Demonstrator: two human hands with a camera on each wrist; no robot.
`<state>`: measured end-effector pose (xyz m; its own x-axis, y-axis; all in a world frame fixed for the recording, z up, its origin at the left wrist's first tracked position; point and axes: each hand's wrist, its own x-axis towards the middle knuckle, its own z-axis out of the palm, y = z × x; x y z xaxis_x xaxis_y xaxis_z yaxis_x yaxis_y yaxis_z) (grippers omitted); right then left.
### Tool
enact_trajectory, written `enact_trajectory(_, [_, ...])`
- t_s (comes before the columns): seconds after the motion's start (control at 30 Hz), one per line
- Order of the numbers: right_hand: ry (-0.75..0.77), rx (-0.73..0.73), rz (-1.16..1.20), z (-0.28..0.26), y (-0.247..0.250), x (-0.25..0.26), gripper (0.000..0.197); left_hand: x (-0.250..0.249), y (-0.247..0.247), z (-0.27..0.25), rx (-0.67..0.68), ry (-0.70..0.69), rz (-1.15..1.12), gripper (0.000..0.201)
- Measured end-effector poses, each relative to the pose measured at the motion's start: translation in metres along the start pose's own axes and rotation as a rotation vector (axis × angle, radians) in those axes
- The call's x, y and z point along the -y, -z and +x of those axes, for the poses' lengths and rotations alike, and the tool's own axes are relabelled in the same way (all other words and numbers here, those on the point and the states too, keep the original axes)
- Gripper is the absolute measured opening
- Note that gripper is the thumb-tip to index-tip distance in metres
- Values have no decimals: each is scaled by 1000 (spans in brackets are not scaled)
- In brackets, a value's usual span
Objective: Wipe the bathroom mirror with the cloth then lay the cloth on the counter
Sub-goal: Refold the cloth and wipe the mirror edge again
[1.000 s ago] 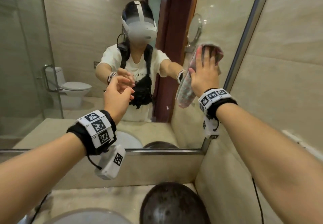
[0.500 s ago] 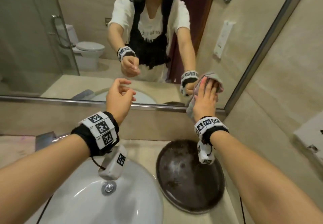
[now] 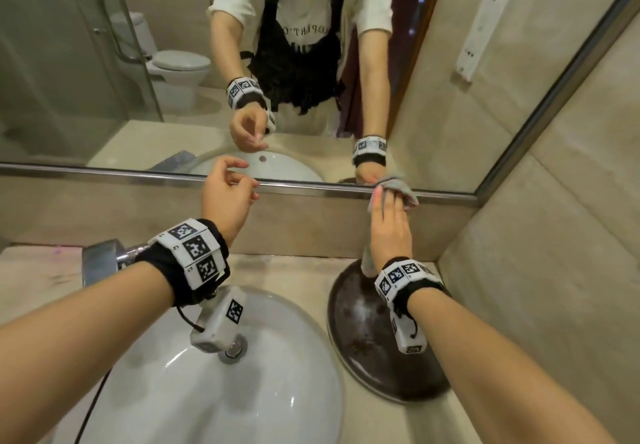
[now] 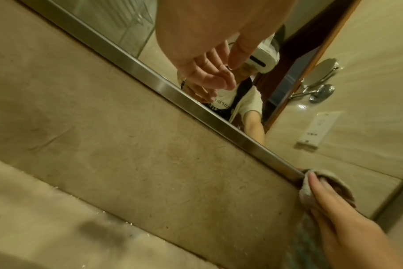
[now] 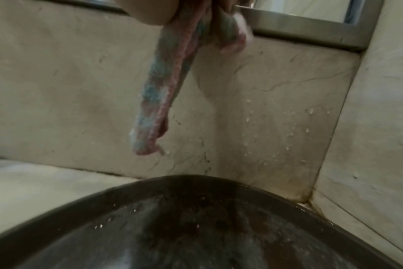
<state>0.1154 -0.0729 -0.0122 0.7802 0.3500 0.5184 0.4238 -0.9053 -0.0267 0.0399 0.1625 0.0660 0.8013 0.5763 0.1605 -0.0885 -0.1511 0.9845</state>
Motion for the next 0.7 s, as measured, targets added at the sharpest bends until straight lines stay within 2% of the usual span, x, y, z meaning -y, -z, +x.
enact_trajectory(0.07, [24,5,14,-6,2,-3,63,-1,-8,-2,22,-2,-1,24])
enact_trajectory(0.13, [56,-13,-9,-4,7,-7,54,-2,-16,-4,42,-2,-5,24])
enact_trajectory(0.33, [311,-7,-8,10,26,-10,49,-1,-51,-19,102,25,-26,24])
enact_trajectory(0.4, [352,14,-3,17,26,-5,47,0,-62,-23,113,27,-19,25])
enact_trajectory(0.53, [367,38,-3,19,25,-21,42,5,-78,-30,122,38,-5,28])
enact_trajectory(0.7, [229,-21,-33,6,30,-75,41,8,-96,-36,138,39,-1,27])
